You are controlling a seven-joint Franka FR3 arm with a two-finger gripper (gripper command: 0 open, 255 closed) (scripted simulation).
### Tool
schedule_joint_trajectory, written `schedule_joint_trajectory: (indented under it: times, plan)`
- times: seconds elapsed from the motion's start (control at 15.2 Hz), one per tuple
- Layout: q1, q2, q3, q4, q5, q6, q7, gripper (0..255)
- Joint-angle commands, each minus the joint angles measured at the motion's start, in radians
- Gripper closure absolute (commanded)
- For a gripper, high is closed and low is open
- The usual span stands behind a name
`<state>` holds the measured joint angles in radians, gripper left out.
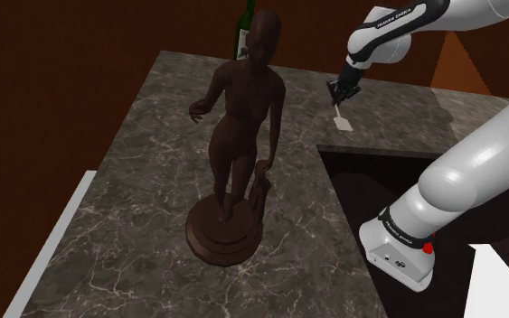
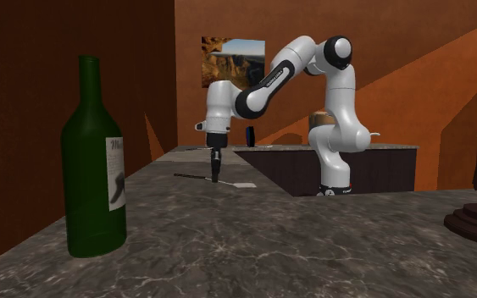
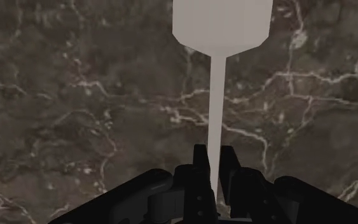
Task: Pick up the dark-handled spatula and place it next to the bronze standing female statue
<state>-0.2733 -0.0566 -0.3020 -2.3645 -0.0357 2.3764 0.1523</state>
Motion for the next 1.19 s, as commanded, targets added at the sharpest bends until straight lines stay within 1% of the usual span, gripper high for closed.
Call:
schedule_joint_trajectory:
  times: [0.0,1.12]
  plan:
    - [0.0,-0.017,0.001,0.013,-0.006,-0.029,0.004,255]
    - [-0.001,-0.127,0.014,0.141,-0.035,-0.265,0.026,255]
